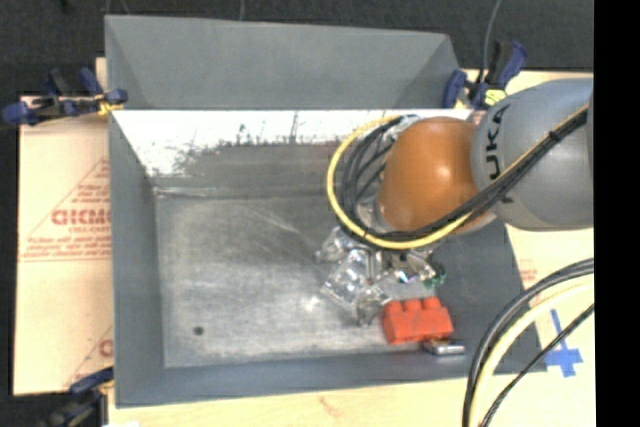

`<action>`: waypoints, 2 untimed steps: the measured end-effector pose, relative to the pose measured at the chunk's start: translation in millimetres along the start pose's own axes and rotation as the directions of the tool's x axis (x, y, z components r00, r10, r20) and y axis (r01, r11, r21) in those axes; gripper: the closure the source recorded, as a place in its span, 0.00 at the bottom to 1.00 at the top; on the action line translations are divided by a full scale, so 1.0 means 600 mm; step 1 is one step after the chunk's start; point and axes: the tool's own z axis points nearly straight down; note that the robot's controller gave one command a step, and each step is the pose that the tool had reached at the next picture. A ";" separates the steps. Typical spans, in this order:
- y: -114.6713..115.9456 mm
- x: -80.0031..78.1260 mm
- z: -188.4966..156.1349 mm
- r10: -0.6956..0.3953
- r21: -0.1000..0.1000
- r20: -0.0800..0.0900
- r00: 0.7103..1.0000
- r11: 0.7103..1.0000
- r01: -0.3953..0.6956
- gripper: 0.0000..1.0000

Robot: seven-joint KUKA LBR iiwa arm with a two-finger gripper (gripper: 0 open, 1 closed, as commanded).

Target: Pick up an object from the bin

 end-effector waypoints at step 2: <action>0.007 -0.011 -0.207 -0.075 0.003 -0.001 0.997 0.997 0.075 1.00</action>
Offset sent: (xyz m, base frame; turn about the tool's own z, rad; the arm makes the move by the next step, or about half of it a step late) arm 0.0000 0.0000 0.0000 0.0000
